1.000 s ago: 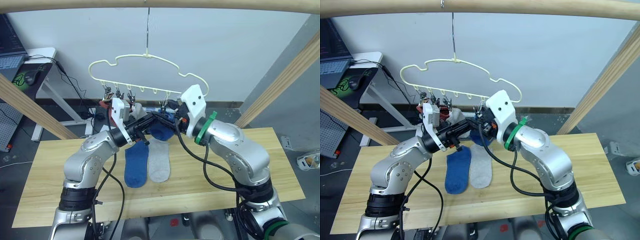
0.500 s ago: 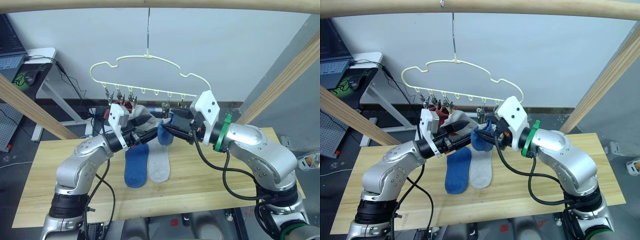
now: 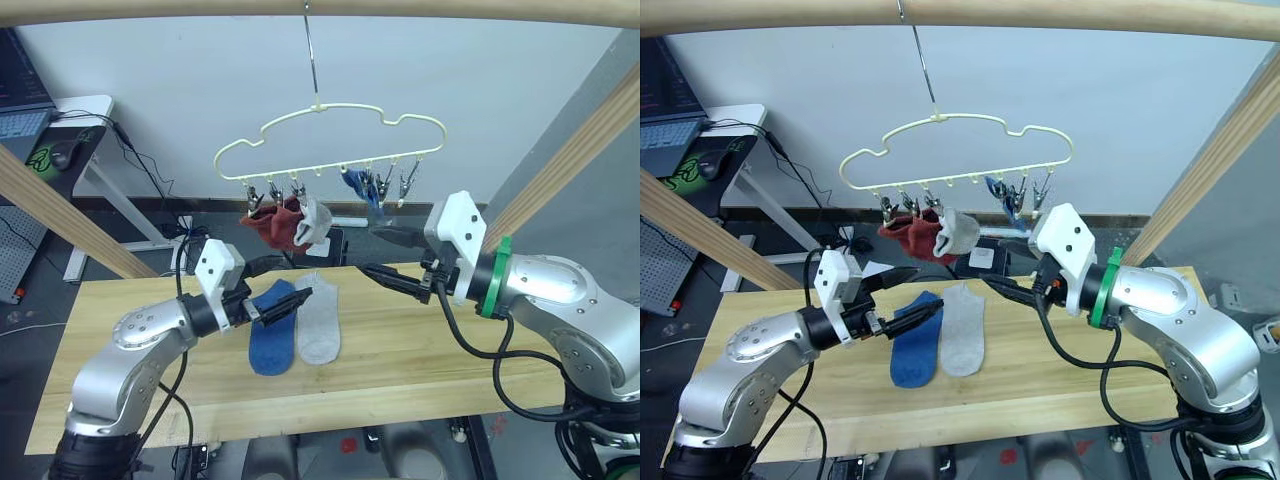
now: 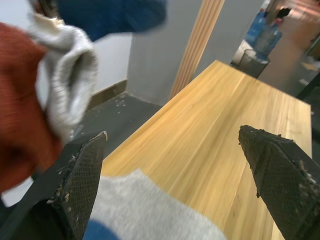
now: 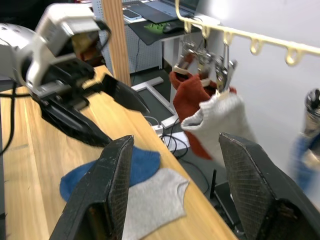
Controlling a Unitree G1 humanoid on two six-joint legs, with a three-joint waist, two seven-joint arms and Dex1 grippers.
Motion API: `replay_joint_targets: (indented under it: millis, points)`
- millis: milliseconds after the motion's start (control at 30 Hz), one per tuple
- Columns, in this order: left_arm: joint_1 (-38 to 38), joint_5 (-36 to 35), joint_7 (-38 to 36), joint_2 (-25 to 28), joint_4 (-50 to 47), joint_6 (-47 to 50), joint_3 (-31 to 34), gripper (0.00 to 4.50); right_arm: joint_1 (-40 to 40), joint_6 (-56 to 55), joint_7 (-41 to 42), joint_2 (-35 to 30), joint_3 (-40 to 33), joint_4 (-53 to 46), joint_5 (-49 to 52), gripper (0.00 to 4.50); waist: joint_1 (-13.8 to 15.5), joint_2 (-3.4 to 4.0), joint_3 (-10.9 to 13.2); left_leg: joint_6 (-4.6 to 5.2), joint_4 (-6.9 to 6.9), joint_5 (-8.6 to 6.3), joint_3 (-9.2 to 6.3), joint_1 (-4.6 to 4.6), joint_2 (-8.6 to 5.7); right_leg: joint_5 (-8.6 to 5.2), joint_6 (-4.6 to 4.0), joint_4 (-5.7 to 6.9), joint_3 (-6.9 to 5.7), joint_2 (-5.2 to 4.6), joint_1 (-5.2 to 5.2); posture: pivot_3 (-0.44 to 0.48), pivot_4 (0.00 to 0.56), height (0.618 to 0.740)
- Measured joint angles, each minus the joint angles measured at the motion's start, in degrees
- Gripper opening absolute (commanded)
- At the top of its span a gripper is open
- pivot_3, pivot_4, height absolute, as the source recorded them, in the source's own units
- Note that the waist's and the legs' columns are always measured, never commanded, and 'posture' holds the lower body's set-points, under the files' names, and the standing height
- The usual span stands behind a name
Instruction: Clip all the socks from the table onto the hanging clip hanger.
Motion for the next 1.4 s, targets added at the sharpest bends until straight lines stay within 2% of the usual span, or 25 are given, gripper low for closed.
replay_joint_targets:
  millis: [333,733,800,900,967,1400]
  points:
    - [9.9,0.2,0.2,1.2,-5.4,-2.5,7.2,4.49,5.5,-0.1,-6.1,-1.0,-1.8,-1.1,-2.2,2.81,0.7,0.00,0.0,-0.01,0.03,0.01,0.04,0.03,0.00,-0.02,0.03,0.02,0.00,0.00,0.01,-0.114,0.257,0.735]
    - [14.4,-0.1,1.3,1.2,-9.5,-4.4,10.8,4.49,6.9,-0.4,-13.0,3.2,-1.7,-1.6,-5.6,2.81,1.4,0.00,0.0,-0.01,0.03,0.01,0.05,0.05,0.01,-0.02,0.03,0.02,0.02,0.01,0.01,-0.080,0.263,0.735]
    - [14.4,0.0,1.4,1.2,-10.3,-5.0,10.7,4.49,6.1,-0.4,-14.6,4.8,-0.6,-1.4,-6.7,2.81,1.4,0.00,0.0,-0.01,0.04,0.01,0.05,0.05,0.01,-0.02,0.03,0.03,0.02,0.01,0.01,-0.079,0.262,0.735]
    - [13.7,0.0,1.8,1.1,-10.6,-5.3,10.3,4.50,5.2,-0.4,-16.2,6.5,0.4,-1.2,-7.8,2.21,1.4,0.00,0.0,-0.01,0.04,0.01,0.05,0.04,0.00,-0.02,0.03,0.03,0.01,0.01,0.01,-0.081,0.260,0.735]
    - [12.4,0.0,2.5,1.1,-10.7,-5.3,9.5,4.50,4.9,-0.5,-17.4,7.5,1.1,-0.4,-9.1,1.63,1.4,0.00,0.0,-0.01,0.05,0.01,0.05,0.04,0.00,-0.02,0.02,0.03,0.02,0.01,0.02,-0.084,0.258,0.735]
    - [2.7,-0.5,4.7,1.1,-10.8,-3.4,3.6,4.50,0.7,-0.6,-23.5,15.2,5.1,6.4,-16.3,1.63,1.4,-0.01,0.0,-0.01,0.08,0.01,0.05,0.04,0.00,0.02,-0.04,0.08,0.02,0.03,0.02,-0.096,0.254,0.735]
